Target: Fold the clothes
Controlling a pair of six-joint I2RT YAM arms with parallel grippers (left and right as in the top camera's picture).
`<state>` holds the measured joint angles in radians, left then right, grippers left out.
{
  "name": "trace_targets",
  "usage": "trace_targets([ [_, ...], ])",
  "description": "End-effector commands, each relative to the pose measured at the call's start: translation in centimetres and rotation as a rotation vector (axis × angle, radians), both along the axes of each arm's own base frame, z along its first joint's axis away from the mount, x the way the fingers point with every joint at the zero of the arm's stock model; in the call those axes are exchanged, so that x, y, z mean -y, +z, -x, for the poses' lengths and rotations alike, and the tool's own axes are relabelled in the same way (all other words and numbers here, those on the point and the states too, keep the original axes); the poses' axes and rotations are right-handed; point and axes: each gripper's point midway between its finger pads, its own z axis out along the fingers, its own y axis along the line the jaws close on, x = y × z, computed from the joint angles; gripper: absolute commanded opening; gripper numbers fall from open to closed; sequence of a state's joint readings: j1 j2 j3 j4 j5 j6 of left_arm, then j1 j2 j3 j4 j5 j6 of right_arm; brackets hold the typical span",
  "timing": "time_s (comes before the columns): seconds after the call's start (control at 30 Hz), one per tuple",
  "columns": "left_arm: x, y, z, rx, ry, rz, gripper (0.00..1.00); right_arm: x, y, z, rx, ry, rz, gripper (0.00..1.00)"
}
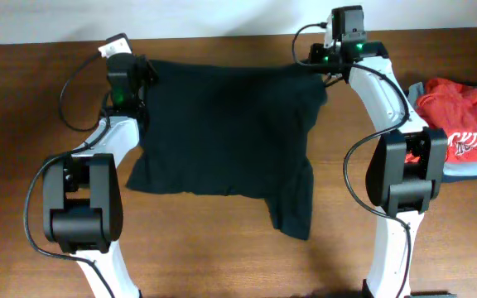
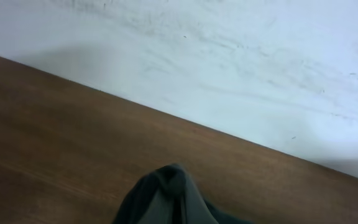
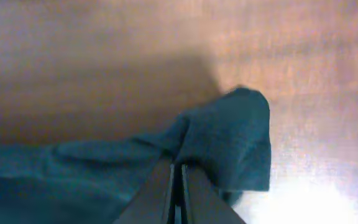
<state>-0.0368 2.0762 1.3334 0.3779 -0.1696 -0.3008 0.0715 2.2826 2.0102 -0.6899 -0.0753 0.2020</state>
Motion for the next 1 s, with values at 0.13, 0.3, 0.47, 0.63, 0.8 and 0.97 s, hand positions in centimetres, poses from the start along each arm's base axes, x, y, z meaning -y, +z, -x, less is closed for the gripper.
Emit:
trace_targets([
  [0.13,-1.1,0.9,-0.4,0.015,0.02,-0.08,0.01,-0.4,0.8,1.0,-0.028,0.025,-0.04,0.04],
  [0.3,-1.9,4.1,-1.1,0.152,0.073,-0.087,0.01,-0.5,1.2,0.4,0.003,0.026,-0.041,0.04],
  [0.47,0.2,5.9,-1.6,0.221,-0.007,-0.111,0.01,-0.4,1.2,0.4,0.002,0.026,-0.041,0.04],
  [0.63,2.4,2.7,-1.0,0.071,-0.096,-0.244,0.01,-0.3,1.0,0.7,-0.01,0.03,-0.028,0.04],
  [0.8,2.8,4.6,-0.1,0.05,-0.127,-0.309,0.01,-0.1,4.8,1.5,0.035,0.052,-0.012,0.04],
  [0.97,2.6,11.3,2.1,0.113,-0.118,-0.308,0.01,1.1,11.5,3.8,0.083,0.033,-0.014,0.04],
])
